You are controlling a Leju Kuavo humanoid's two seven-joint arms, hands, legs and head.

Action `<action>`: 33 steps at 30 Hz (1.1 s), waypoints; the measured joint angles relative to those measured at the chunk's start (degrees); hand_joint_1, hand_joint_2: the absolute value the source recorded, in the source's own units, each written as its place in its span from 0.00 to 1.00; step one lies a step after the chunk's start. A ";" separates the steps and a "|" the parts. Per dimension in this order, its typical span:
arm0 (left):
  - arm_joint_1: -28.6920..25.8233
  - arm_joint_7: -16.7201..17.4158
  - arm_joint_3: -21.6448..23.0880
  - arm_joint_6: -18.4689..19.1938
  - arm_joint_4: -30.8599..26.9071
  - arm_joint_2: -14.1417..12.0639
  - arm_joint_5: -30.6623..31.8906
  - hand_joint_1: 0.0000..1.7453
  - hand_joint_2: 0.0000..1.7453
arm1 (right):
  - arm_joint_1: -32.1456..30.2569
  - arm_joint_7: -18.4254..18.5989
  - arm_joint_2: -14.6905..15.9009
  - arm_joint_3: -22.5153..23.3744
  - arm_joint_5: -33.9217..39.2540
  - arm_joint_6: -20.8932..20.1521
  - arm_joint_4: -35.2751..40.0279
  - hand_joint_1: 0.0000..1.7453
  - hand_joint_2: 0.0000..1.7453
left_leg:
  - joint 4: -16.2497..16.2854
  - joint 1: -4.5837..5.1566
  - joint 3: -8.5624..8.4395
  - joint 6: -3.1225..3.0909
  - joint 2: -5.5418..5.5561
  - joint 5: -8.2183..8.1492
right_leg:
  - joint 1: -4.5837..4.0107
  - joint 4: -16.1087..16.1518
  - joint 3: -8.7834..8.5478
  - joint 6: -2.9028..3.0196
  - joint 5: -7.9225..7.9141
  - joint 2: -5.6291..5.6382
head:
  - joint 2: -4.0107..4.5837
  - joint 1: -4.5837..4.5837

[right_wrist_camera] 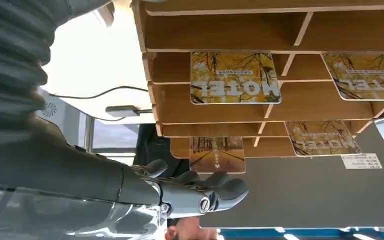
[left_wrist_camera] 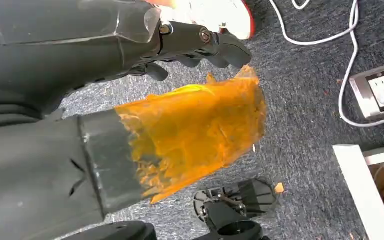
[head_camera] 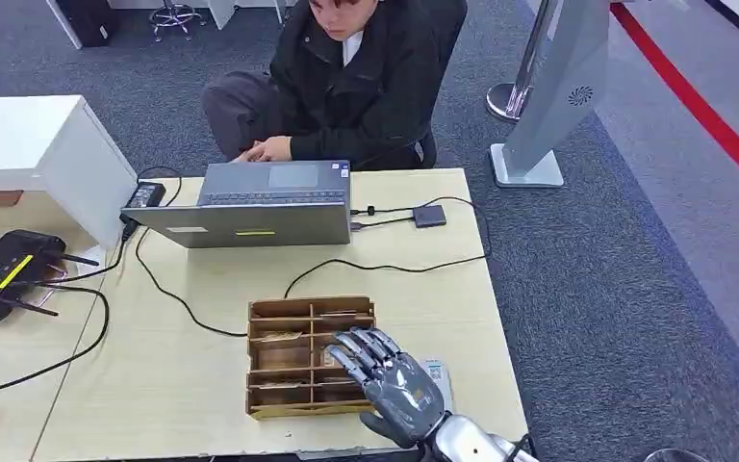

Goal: Pass the card to the sensor for recognition and then transmit it.

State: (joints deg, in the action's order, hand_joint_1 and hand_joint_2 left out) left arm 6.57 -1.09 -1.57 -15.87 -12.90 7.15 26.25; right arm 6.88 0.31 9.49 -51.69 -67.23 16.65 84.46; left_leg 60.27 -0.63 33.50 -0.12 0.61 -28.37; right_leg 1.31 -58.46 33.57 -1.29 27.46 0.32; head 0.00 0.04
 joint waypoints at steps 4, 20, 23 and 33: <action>0.07 -0.02 0.00 0.00 0.00 0.00 0.05 0.00 0.00 | 0.12 -0.13 -0.17 -0.17 0.59 0.00 -0.20 0.03 1.00 | 0.00 0.00 0.00 0.00 0.00 0.00 | 0.00 0.00 0.00 0.00 0.00 0.00 | 0.00 0.00; 0.58 -0.02 0.00 0.00 0.00 0.05 0.20 0.00 0.00 | 0.40 -1.09 -0.66 -0.44 1.97 0.17 -0.44 0.05 1.00 | 0.00 0.00 0.00 0.00 0.00 0.00 | 0.00 0.00 0.00 0.00 0.00 0.00 | 0.00 0.00; 0.58 -0.02 0.00 0.00 0.00 0.05 0.29 0.00 0.00 | 0.43 -1.18 -0.68 -0.46 2.19 0.20 -0.59 0.05 1.00 | 0.00 0.00 0.00 0.00 0.00 0.00 | 0.00 0.00 0.00 0.00 0.00 0.00 | 0.00 0.02; 0.60 -0.02 0.00 0.00 0.00 0.07 0.48 0.00 0.00 | 0.50 -1.60 -1.05 -0.46 2.62 0.37 -0.66 0.09 1.00 | 0.00 0.00 0.00 0.00 0.00 0.00 | 0.00 0.00 0.00 0.00 0.00 0.00 | 0.00 0.00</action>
State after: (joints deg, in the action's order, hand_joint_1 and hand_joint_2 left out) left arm 7.18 -1.11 -1.57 -15.87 -12.90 7.21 26.73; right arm 7.38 -1.29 8.44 -52.15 -64.61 17.03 83.80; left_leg 60.27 -0.63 33.50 -0.11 0.61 -28.37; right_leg 1.31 -58.46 33.57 -1.29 27.46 0.32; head 0.00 0.04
